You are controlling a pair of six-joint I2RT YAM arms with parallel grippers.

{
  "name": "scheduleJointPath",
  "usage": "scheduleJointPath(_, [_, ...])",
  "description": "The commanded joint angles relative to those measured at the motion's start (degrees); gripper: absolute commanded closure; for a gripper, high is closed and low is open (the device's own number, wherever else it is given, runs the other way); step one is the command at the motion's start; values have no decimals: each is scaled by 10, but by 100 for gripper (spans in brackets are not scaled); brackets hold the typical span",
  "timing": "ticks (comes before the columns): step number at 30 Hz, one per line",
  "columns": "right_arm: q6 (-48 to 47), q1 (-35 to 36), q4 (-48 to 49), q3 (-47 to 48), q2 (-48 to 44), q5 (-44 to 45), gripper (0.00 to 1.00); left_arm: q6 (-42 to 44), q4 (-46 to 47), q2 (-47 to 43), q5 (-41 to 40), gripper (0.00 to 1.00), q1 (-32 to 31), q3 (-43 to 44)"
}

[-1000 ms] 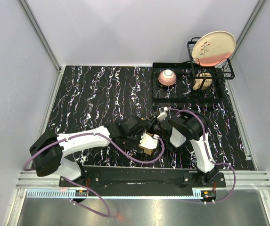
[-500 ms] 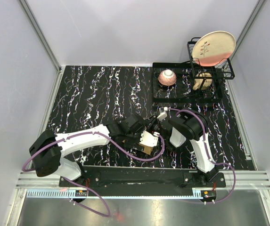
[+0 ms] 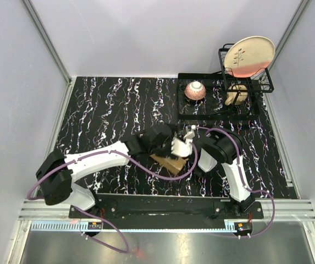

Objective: Unpack the express box
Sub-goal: Adjust the express box at the center of the board.

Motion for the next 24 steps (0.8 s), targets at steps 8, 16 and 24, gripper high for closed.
scheduleJointPath(8, [31,98,-19,-30,14,-173,100,-1,277,48,-58,1,22,32])
scheduleJointPath(16, [24,85,-19,-32,15,-171,100,-19,280,45,-49,1,30,17])
scheduleJointPath(24, [-19,-11,-56,-56,-80,-181,100,-83,155,8,28,1,89,106])
